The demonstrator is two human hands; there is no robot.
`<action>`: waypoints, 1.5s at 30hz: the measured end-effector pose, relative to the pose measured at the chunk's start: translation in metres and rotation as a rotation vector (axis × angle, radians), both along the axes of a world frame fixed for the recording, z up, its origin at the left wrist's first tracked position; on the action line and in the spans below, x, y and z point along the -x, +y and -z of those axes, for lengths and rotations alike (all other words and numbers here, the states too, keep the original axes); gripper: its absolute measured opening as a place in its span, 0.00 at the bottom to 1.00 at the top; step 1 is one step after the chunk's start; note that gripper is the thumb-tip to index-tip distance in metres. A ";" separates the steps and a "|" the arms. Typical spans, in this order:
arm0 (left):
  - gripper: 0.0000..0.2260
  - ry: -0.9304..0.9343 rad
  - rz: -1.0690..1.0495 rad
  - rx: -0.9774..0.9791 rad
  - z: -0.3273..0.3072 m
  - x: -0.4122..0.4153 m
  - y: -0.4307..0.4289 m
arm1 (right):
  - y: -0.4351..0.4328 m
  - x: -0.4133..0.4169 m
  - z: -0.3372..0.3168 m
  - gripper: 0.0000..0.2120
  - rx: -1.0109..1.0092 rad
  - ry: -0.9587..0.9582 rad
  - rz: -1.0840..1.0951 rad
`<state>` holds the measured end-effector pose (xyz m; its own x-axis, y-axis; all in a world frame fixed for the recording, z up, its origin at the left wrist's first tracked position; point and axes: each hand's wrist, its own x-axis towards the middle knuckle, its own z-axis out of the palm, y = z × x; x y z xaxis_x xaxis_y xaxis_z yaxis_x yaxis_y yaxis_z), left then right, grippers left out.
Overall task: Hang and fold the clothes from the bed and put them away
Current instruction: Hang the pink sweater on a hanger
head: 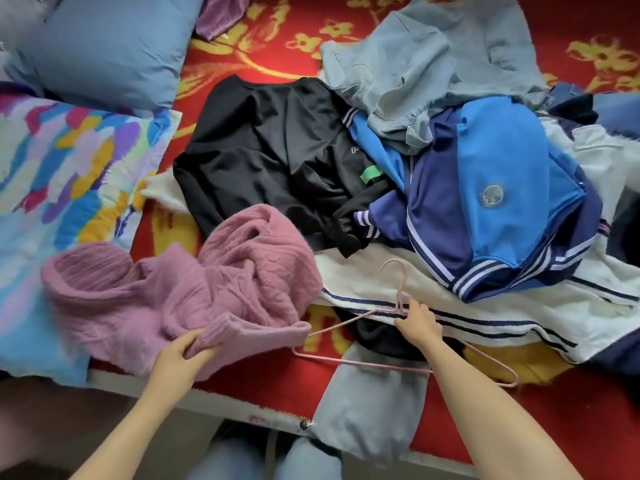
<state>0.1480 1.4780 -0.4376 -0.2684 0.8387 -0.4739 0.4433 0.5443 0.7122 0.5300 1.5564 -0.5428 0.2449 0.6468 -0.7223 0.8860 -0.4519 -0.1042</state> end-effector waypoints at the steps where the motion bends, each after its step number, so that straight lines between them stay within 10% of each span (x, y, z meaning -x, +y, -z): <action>1: 0.10 -0.002 -0.012 0.001 0.000 0.000 0.001 | 0.000 0.002 0.004 0.23 0.002 -0.058 -0.031; 11: 0.14 -0.009 -0.034 0.049 -0.007 0.004 0.011 | 0.013 0.000 -0.027 0.11 0.063 0.334 0.015; 27: 0.19 -0.328 -0.083 -0.350 -0.093 0.102 0.035 | 0.039 0.096 -0.283 0.16 -0.773 -0.223 -0.717; 35: 0.16 -0.492 0.035 -0.444 -0.125 0.153 0.060 | 0.034 0.183 -0.383 0.17 -1.015 0.160 -0.307; 45: 0.18 -0.517 0.153 -0.501 -0.143 0.177 0.082 | 0.013 0.219 -0.398 0.16 -1.221 0.172 -0.121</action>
